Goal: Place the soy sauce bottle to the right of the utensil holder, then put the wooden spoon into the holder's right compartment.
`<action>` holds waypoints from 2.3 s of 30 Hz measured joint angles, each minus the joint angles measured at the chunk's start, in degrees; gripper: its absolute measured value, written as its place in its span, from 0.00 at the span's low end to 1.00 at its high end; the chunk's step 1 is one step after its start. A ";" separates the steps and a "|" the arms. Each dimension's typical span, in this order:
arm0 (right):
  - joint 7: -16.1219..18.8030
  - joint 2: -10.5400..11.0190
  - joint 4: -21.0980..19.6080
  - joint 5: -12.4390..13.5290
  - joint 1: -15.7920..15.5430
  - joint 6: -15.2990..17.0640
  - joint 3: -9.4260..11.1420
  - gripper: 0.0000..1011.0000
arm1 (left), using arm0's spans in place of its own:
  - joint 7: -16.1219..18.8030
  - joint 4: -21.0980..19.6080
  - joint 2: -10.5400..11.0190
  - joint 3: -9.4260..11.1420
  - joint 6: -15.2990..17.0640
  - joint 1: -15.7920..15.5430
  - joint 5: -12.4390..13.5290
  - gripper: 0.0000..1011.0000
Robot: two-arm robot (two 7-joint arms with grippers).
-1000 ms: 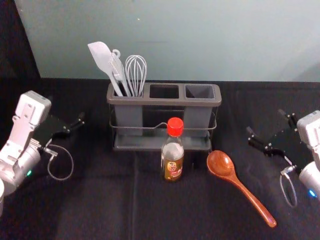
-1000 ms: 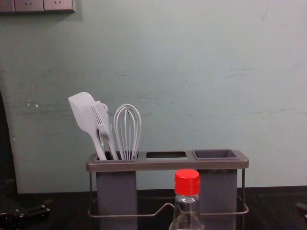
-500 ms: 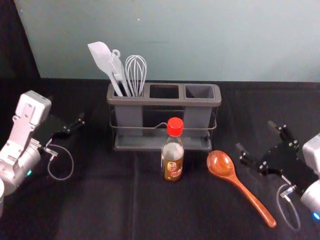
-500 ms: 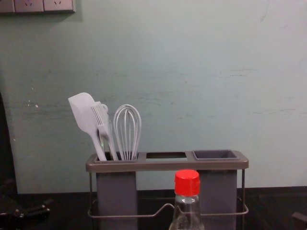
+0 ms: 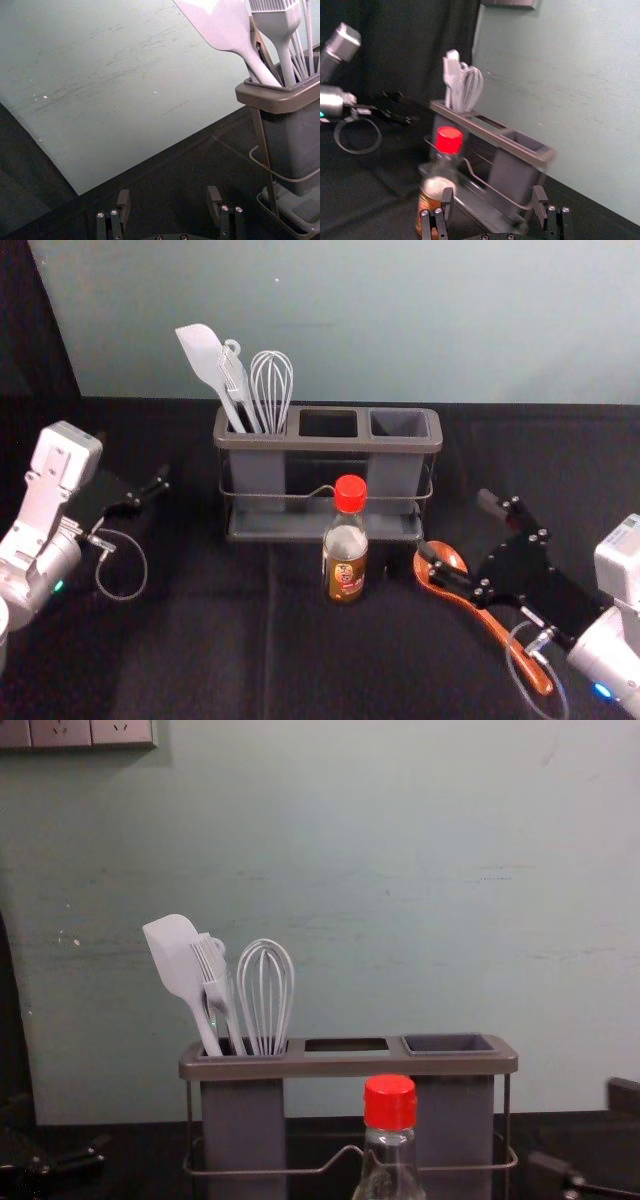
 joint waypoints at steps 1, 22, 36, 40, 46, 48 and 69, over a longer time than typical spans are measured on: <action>1.06 -0.55 -0.05 0.66 0.36 -0.05 -0.31 0.99 | 0.00 0.00 0.00 0.00 0.00 0.00 0.00 0.99; 10.16 -10.73 5.65 7.68 8.71 5.50 -3.22 0.99 | 0.00 0.00 0.00 0.00 0.00 0.00 0.00 0.99; 12.46 -16.08 11.18 4.86 13.70 8.40 -3.85 0.99 | 0.00 0.00 0.00 0.00 0.00 0.00 0.00 0.99; 12.93 -16.87 11.56 4.14 13.91 8.67 -3.63 0.99 | 0.00 0.00 0.00 0.00 0.00 0.00 0.00 0.99; 13.66 -17.60 11.56 3.34 13.83 8.87 -3.20 0.99 | 0.00 0.00 0.00 0.00 0.00 0.00 0.00 0.99; 13.79 -17.77 11.54 3.26 13.77 8.88 -3.01 0.99 | 0.00 0.00 0.00 0.00 0.00 0.00 0.00 0.99; 15.13 -19.03 11.44 2.74 13.18 9.75 -2.08 0.50 | 0.00 0.00 0.00 0.00 0.00 0.00 0.00 0.99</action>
